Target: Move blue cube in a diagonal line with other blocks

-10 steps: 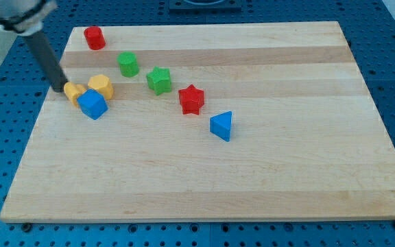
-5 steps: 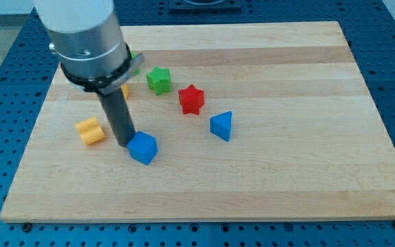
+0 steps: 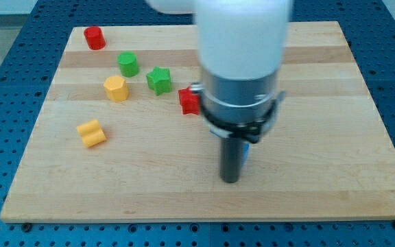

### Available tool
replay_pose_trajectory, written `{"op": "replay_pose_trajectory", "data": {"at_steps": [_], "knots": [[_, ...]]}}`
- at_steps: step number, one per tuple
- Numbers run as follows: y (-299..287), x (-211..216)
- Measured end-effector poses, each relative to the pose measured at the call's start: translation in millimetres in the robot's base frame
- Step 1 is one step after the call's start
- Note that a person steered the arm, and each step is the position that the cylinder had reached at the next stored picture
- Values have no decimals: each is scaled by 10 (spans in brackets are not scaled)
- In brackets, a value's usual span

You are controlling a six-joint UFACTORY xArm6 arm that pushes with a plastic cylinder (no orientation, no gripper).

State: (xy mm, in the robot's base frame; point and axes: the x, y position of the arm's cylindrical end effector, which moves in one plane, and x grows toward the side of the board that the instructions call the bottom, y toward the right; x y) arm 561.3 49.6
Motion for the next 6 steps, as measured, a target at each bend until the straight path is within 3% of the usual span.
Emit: {"op": "replay_pose_trajectory", "data": {"at_steps": [1,2,3,4,6], "knots": [[176,-99],[20,76],[-79,-134],[-540,-154],[-426,-424]]}}
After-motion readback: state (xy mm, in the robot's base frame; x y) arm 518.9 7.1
